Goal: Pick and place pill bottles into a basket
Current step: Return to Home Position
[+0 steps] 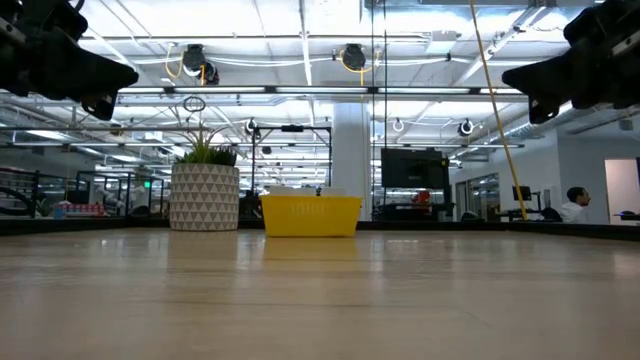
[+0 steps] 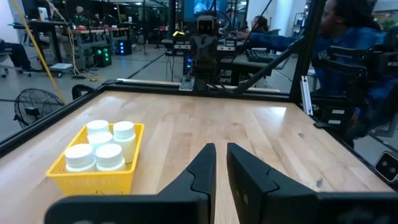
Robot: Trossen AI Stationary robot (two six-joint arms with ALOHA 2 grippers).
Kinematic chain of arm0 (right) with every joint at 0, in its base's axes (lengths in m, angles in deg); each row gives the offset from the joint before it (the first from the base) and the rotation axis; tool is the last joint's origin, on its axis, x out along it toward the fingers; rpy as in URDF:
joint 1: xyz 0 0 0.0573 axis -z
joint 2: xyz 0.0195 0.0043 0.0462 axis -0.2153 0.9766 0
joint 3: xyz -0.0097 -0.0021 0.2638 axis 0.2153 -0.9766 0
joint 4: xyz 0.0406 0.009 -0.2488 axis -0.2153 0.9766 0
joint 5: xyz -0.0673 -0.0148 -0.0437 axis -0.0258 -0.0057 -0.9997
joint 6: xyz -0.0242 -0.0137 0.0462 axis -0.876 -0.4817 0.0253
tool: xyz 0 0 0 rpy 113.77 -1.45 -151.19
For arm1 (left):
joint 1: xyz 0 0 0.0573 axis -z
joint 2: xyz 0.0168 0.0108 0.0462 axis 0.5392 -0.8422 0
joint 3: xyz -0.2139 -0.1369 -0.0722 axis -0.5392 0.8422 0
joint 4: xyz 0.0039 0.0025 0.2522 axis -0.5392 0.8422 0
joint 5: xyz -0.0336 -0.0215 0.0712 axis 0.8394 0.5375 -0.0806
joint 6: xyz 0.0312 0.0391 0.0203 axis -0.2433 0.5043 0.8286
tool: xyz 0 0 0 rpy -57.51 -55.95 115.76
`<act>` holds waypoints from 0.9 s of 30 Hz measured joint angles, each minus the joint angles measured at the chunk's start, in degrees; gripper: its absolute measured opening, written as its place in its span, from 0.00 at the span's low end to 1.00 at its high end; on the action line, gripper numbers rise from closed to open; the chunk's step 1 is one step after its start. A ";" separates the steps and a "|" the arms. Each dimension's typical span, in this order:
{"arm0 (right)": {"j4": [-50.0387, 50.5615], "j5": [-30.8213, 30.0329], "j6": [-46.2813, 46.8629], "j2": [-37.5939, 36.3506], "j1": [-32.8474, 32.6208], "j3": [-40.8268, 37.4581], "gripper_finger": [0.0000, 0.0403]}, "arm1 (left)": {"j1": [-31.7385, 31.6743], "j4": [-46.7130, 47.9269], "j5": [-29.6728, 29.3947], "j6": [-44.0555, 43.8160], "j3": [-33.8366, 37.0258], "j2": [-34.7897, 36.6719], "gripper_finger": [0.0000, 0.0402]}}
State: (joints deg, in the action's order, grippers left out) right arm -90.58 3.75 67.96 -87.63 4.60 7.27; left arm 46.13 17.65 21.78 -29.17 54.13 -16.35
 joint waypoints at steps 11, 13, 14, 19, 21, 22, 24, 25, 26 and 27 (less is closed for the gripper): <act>0.49 2.34 0.13 3.05 -0.02 0.00 0.00 | 0.00 0.03 0.00 0.00 -0.04 0.00 0.12; 0.49 2.32 0.13 3.08 -0.02 0.00 0.00 | 0.00 0.01 0.00 0.00 -0.04 0.00 0.12; 0.49 2.32 0.13 3.08 -0.02 0.00 0.00 | 0.00 0.01 0.00 0.00 -0.04 0.00 0.12; 0.41 2.29 0.13 3.08 -0.02 0.00 0.00 | 0.00 0.00 0.00 0.00 -0.04 0.00 0.12; 0.20 2.27 0.13 3.08 -0.02 0.00 0.00 | 0.00 0.01 0.00 0.00 -0.04 0.00 0.12; 0.18 2.23 0.13 3.08 -0.02 0.00 0.00 | 0.00 0.01 0.00 0.00 -0.04 0.00 0.12; 0.16 2.23 0.14 3.08 -0.02 0.00 0.00 | 0.00 0.01 0.00 0.02 -0.04 0.00 0.12; 0.16 2.23 0.13 3.08 -0.02 0.00 0.00 | 0.00 0.01 0.00 0.00 -0.04 0.00 0.12; 0.16 2.23 0.13 3.08 -0.02 0.00 0.00 | 0.00 0.01 0.00 0.00 -0.04 0.00 0.12; 0.16 2.23 0.13 3.08 -0.02 0.00 0.00 | 0.00 0.01 0.00 0.00 -0.04 0.00 0.12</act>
State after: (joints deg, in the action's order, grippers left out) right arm -90.42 5.98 68.09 -84.55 4.57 7.27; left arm 46.13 17.67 21.78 -29.17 54.08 -16.35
